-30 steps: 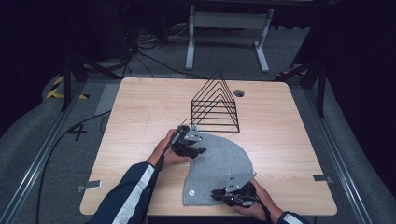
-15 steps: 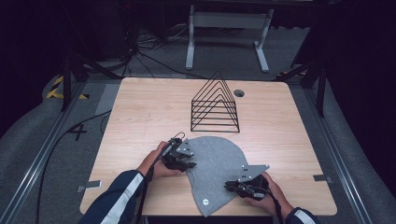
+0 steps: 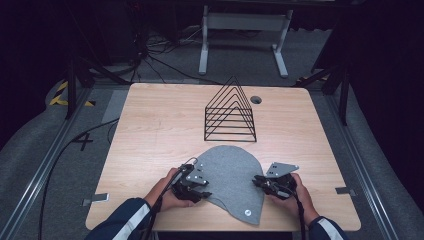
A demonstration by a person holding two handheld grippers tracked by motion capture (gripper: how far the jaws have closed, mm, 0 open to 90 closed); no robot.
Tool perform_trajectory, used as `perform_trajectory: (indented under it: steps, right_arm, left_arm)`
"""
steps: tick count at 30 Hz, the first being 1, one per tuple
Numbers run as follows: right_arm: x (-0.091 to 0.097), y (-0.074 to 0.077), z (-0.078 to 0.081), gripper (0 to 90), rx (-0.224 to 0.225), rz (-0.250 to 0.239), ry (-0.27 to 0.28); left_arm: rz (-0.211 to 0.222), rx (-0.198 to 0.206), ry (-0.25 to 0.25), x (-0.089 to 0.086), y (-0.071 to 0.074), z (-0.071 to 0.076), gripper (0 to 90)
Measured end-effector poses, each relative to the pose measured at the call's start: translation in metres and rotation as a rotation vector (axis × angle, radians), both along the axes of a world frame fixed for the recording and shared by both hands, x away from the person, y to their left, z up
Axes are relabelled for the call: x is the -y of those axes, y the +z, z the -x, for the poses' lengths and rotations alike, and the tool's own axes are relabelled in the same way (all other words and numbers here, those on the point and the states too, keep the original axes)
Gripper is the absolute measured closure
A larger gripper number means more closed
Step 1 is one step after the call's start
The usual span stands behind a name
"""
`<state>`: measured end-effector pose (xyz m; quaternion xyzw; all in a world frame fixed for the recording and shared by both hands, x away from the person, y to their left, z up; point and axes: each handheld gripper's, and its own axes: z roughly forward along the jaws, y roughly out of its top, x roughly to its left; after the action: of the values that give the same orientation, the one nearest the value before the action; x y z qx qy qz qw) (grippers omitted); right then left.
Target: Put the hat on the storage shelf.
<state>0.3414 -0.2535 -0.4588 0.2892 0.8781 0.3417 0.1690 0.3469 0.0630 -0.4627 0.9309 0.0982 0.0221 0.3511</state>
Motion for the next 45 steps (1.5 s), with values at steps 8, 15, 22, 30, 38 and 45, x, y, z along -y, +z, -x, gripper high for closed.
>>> perform_trajectory:
  steps: [8,15,22,30,38,45]
  right_arm:
    - [0.02,0.01,-0.001,67.8,0.048,-0.047,-0.058]
    - [0.021,0.017,0.014,68.2,0.045,-0.063,-0.031]
    - [0.003,0.017,0.041,74.4,0.005,-0.043,0.111]
    - [0.006,0.006,0.047,76.2,-0.043,0.05,0.107]
    - [0.03,0.008,0.025,68.6,-0.001,0.072,-0.035]
    - [0.03,0.022,-0.016,54.3,-0.024,-0.051,-0.134]
  left_arm:
    - [0.023,0.075,0.07,-0.001,0.016,-0.004,48.3]
    - [0.016,0.132,0.186,-0.034,0.018,-0.028,43.2]
    - [-0.009,0.101,0.234,-0.054,0.0,-0.042,45.6]
    - [-0.009,0.066,0.197,-0.053,-0.002,-0.03,48.0]
    - [0.0,0.083,0.171,-0.042,0.007,-0.008,39.5]
    - [0.059,0.045,0.309,-0.03,0.013,-0.057,28.5]
